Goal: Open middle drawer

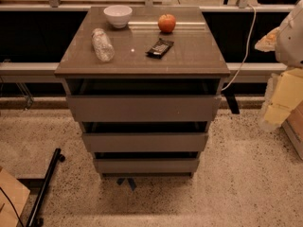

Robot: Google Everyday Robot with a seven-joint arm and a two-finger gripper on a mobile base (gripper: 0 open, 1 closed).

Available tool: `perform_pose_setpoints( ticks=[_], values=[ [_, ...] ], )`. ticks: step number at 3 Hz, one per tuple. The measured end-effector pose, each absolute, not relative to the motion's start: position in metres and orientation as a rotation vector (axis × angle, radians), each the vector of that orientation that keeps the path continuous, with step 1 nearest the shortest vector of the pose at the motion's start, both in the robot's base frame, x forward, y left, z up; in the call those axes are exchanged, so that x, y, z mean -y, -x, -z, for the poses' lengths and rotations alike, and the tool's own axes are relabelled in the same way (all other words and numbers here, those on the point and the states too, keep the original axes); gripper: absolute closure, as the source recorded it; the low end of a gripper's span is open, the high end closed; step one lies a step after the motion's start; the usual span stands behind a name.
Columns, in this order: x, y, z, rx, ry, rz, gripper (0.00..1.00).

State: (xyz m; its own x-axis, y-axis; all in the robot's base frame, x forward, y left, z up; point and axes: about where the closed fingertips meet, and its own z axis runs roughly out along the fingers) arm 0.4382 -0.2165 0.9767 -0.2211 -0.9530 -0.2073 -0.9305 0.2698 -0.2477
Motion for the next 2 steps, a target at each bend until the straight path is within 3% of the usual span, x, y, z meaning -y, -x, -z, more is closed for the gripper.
perform_pose_setpoints(
  ticks=[2],
  values=[
    [0.222, -0.441, -0.964, -2.277, 1.632, 0.082, 0.0]
  ],
)
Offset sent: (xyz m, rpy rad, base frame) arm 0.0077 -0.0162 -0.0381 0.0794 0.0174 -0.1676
